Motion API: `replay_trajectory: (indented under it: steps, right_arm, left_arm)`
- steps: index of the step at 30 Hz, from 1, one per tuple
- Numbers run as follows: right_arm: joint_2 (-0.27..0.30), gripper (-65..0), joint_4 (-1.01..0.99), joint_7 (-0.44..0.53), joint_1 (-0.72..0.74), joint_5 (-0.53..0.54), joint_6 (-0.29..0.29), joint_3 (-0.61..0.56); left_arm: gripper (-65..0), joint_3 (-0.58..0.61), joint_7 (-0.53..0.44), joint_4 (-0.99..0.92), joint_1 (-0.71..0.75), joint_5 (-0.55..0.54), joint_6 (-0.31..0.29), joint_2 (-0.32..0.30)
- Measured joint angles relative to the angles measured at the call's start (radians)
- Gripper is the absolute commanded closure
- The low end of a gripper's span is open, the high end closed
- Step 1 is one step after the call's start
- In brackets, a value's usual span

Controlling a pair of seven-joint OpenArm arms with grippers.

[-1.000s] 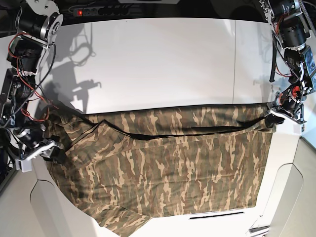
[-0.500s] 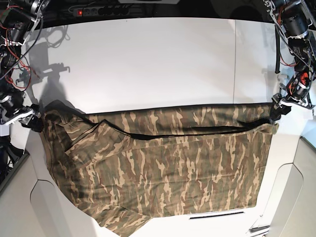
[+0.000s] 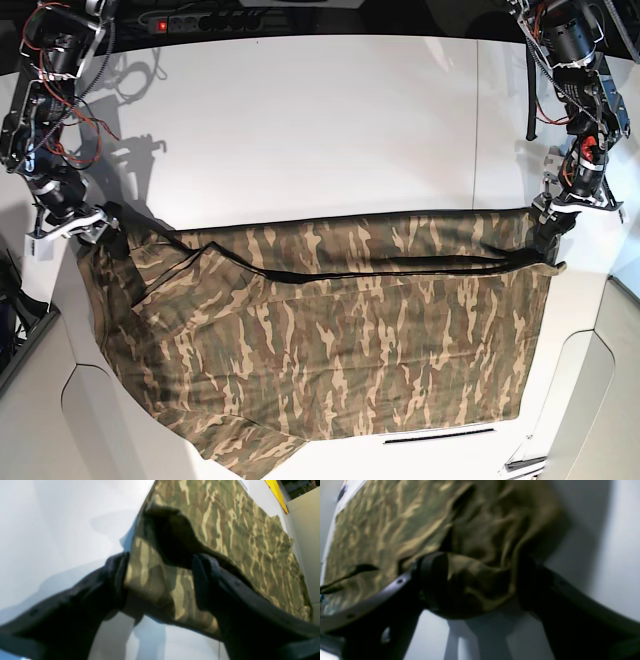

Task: Fold the T-shirt properly
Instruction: 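Lower the folded edge with both grippers and release it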

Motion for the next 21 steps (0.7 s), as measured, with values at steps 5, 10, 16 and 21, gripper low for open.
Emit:
replay_trajectory:
  steps: [5, 10, 16, 21]
  right_arm:
    - [-0.026, -41.5, 0.0, 0.044, 0.006, -0.031, 0.0, -0.032]
    - [-0.026, -29.5, 0.0, 0.053, 0.016, -0.061, -0.001, -0.066]
    - [-0.026, 0.0, 0.0, 0.047, 0.026, -0.069, -0.004, -0.068]
    - [-0.006, 0.0, 0.002, 0.025, 0.032, -0.075, 0.015, -0.068]
  left_arm:
    - [-40.1, 0.067, -0.057, 0.0, 0.0, 0.034, 0.002, -0.001]
    - [-12.9, 0.156, -0.106, 0.0, -0.003, 0.121, 0.003, 0.0]
    - [0.0, 0.168, -0.098, -0.001, -0.023, 0.139, 0.007, 0.003]
    - [0.0, 0.169, -0.081, 0.001, -0.039, 0.149, -0.065, 0.003]
